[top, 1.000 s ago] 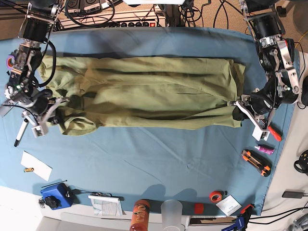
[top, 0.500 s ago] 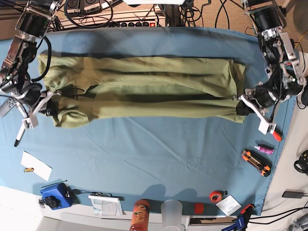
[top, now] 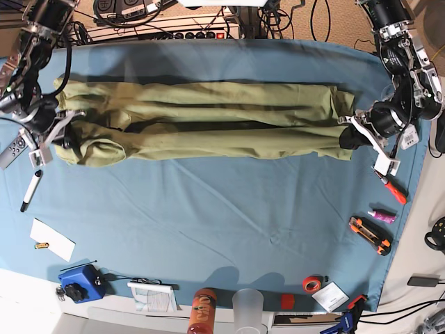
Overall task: Layout the t-shirt on the table in an organized manner, then fold the t-shirt properly
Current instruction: 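Fold the hem edge over toward the shoulder edge with both grippers, then regrasp the folded shirt ends with both grippers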
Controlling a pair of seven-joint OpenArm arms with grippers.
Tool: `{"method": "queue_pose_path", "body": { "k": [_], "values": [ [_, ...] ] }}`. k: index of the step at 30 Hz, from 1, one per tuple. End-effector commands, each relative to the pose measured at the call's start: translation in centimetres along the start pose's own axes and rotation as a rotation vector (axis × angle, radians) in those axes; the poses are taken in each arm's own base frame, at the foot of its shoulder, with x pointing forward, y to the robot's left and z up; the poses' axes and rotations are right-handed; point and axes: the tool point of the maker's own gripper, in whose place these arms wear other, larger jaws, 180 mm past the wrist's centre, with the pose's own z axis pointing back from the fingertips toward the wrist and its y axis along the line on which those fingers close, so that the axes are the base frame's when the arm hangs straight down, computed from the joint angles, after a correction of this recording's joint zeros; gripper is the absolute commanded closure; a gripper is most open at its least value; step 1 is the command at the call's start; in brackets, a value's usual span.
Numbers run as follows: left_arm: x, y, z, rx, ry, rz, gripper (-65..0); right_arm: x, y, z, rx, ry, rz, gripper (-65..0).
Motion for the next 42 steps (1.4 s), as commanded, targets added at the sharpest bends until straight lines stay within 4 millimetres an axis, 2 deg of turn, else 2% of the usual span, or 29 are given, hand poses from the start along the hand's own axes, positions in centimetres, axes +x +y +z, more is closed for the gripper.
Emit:
{"method": "queue_pose_path", "body": {
  "k": [1,6,9,12,19,22,27,35,36,38,40,42],
  "values": [
    [1.4,-0.2,0.5,-0.006,-0.043,-0.022,0.0,1.2,-0.9,0.9,-0.023,-0.037,0.017,0.0],
    [0.5,-0.1,0.5,-0.004,-0.024,-0.014,0.0,-0.3,-2.0,1.9,-0.06,-0.011,-0.012,0.0],
    [-1.1,0.1,0.6,0.001,0.013,0.0,0.0,-1.1,-2.4,2.2,-0.072,0.029,-0.02,0.0],
    [-2.7,0.1,0.7,-0.002,0.041,0.0,0.0,-1.5,-2.3,2.0,-0.073,0.041,-0.027,0.0],
    [-4.3,0.4,-0.2,0.025,0.011,0.042,0.0,-4.1,-0.2,0.1,-0.089,0.076,-0.081,0.0],
    [-5.1,1.1,-0.4,0.071,0.04,0.036,0.0,-4.2,-0.4,-0.2,-0.126,0.069,-0.072,0.0],
    [-5.5,2.8,-0.2,0.167,0.064,-0.003,0.0,-4.6,-2.1,0.1,-0.213,0.089,-0.084,0.0],
    [-5.3,2.3,-0.4,0.139,0.053,0.006,0.0,-5.6,-2.1,-0.5,-0.198,0.094,-0.139,0.0],
    [-5.2,2.0,-0.4,0.126,0.046,0.012,-5.5,-5.8,-1.8,-0.5,-0.183,0.103,-0.138,0.0],
    [-4.9,1.5,-0.5,0.096,0.028,0.026,-21.3,-6.0,-1.0,-0.6,-0.136,0.12,-0.119,0.0],
    [-4.6,1.1,-0.5,0.072,0.013,0.037,-33.3,-6.1,-0.3,-0.7,-0.097,0.131,-0.113,-8.4],
    [-4.6,1.0,-0.5,0.07,0.013,0.038,-36.6,-6.1,0.0,-0.7,-0.08,0.127,-0.123,-18.0]
  ]
}}
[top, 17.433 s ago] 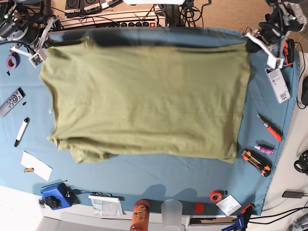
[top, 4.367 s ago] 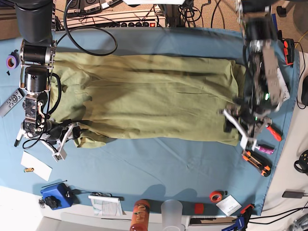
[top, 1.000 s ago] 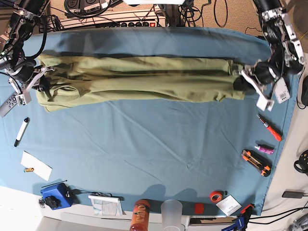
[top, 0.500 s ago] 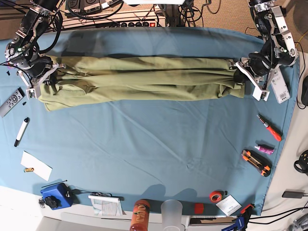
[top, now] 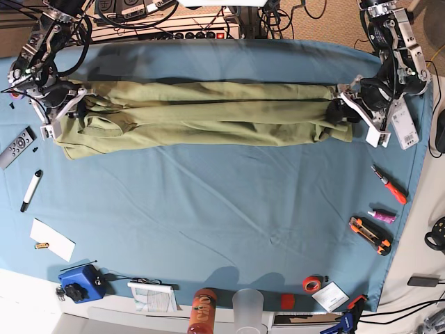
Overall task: Layout the t-shirt on the table in an organized manner, then fold the t-shirt properly
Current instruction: 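Regrasp the folded shirt ends with both grippers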
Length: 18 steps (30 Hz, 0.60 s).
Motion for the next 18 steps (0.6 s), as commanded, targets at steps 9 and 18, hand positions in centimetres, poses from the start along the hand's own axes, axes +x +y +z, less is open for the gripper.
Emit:
{"method": "queue_pose_path", "body": {
  "k": [9,18],
  "values": [
    [1.3,-0.6,0.5,-0.02,-0.043,0.014,-36.6,1.2,-0.6,0.6,-0.01,-0.036,0.013,-20.7],
    [-1.4,-2.1,-0.2,-0.104,0.06,0.151,-28.6,1.8,-0.6,0.6,-0.01,-0.064,0.013,-20.6]
  ]
}}
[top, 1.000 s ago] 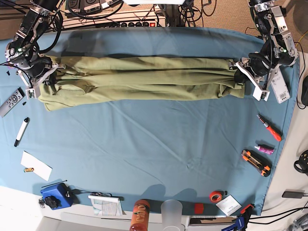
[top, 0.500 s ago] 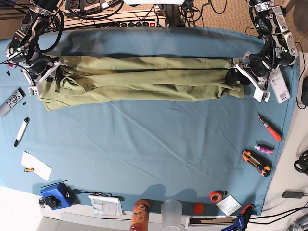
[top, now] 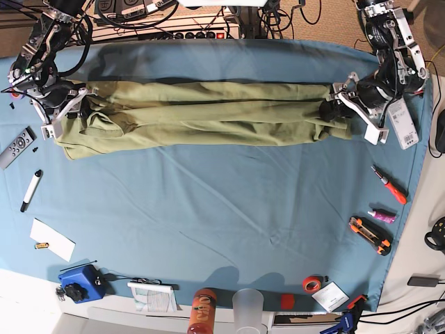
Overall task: Layout the t-shirt on the table in an organized manner, then fold the t-shirt properly
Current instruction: 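Regrasp the folded shirt ends with both grippers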
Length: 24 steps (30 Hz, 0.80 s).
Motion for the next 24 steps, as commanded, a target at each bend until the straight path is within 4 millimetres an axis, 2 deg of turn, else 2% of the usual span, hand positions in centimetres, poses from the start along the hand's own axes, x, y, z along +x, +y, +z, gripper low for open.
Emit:
{"method": "queue_pose_path", "body": {
  "k": [1,7,8,13,16,18,21,24],
  "values": [
    [0.2,-0.7,0.2,-0.034,-0.004,0.004,-24.8,1.5,-0.6,0.6,-0.012,-0.049,0.014,-20.6],
    [0.7,-1.2,0.2,-0.058,-0.033,0.012,-2.1,1.6,-0.6,0.6,-0.012,-0.054,0.014,-20.6],
    [1.0,-1.1,0.2,-0.057,-0.045,0.012,0.0,1.8,-0.6,0.6,-0.012,-0.061,0.014,-20.6],
    [2.8,-0.1,0.7,-0.013,-0.089,-0.008,0.0,3.3,0.1,0.9,0.039,-0.133,-0.01,-20.6],
    [4.5,1.4,2.1,0.026,-0.14,-0.004,0.0,4.8,0.9,1.4,0.102,-0.2,-0.037,-20.6],
    [5.3,1.7,3.2,0.006,-0.166,-0.022,0.0,5.5,1.0,1.6,0.116,-0.224,-0.042,-20.6],
    [6.0,0.7,4.9,-0.098,-0.194,-0.076,0.0,6.6,0.9,2.0,0.125,-0.266,-0.058,-20.6],
    [6.5,-1.5,6.2,-0.215,-0.226,-0.141,0.0,7.5,0.6,2.3,0.124,-0.298,-0.068,-20.6]
  ]
}}
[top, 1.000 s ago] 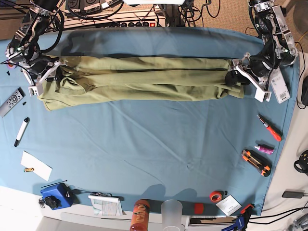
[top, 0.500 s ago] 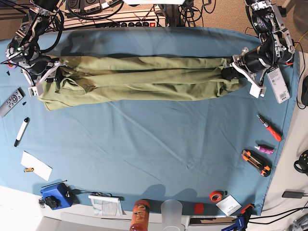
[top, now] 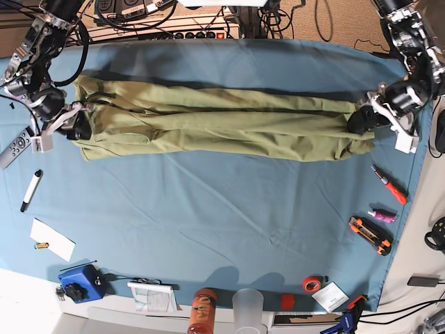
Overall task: Layout the t-shirt on the table in an organized manner, then fold the t-shirt properly
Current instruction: 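Regrasp the folded shirt ends with both grippers, then carry the shirt end with the left gripper toward the right gripper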
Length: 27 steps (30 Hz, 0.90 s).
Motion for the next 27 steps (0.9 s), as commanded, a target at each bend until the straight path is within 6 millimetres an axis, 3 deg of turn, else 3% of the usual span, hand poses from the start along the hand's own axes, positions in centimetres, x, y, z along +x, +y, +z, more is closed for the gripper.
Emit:
{"method": "queue_pose_path", "body": {
  "k": [1,5,9,13,21,27],
  "values": [
    [1.5,-1.4,0.5,-0.043,-0.049,-0.045,0.0,1.9,-0.3,0.6,-0.002,-0.056,0.019,-20.6],
    [1.2,-4.8,0.2,-0.097,-0.048,-0.117,0.0,1.9,-0.3,0.6,-0.003,-0.052,0.02,-20.6],
    [0.0,-10.4,-1.4,-0.181,-0.03,-0.24,0.0,1.8,-0.3,0.6,-0.003,-0.05,0.02,-20.6],
    [0.5,-15.1,-3.1,-0.202,-0.084,-0.337,0.0,1.8,-0.3,0.6,-0.003,-0.05,0.02,-20.6],
    [-2.6,-20.0,-9.1,-0.21,0.02,-0.453,0.0,1.9,-0.3,0.6,-0.003,-0.052,0.02,-20.6],
    [-2.5,-24.6,-11.5,-0.196,-0.01,-0.576,0.0,1.9,-0.3,0.6,-0.003,-0.051,0.02,-20.6]
  ]
}}
